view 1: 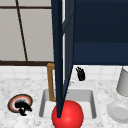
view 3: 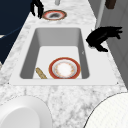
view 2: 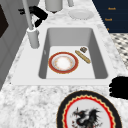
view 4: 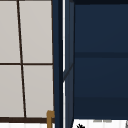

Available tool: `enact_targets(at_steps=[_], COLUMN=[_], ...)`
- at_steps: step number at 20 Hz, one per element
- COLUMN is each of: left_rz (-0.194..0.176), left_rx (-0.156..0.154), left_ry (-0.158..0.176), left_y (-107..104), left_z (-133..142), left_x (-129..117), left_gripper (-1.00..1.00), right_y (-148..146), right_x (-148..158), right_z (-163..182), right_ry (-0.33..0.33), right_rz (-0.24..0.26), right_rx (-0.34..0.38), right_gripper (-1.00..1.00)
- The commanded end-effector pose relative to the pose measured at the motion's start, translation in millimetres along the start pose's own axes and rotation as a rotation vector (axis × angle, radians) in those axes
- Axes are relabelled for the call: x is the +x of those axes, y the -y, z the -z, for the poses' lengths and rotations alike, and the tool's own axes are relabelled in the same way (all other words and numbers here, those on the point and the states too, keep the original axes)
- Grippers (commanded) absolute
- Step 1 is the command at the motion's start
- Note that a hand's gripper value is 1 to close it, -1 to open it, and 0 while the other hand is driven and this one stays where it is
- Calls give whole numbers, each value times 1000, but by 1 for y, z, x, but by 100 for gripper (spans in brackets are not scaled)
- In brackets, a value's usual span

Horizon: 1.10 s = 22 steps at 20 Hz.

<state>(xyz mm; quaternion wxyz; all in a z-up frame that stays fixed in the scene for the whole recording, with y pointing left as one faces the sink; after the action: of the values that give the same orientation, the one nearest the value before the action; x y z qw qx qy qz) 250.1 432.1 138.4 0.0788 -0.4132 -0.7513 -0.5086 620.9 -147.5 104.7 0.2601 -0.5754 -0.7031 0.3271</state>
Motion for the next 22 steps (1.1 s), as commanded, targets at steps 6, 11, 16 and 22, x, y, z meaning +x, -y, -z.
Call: enact_targets(at_steps=[6, 11, 16, 22], left_rz=[0, 0, 0, 0], left_rx=[0, 0, 0, 0], left_ry=[0, 0, 0, 0], left_y=[0, 0, 0, 0], left_z=[0, 0, 0, 0], left_x=[0, 0, 0, 0], left_gripper=[0, 0, 0, 0], right_y=[23, 47, 46, 34], right_x=[0, 5, 23, 51], right_z=[-18, -39, -43, -44], right_ry=[-77, -116, -158, -195], right_rz=[53, 66, -9, -13], right_rx=[153, 232, 240, 210], right_gripper=[-100, -100, -100, -100])
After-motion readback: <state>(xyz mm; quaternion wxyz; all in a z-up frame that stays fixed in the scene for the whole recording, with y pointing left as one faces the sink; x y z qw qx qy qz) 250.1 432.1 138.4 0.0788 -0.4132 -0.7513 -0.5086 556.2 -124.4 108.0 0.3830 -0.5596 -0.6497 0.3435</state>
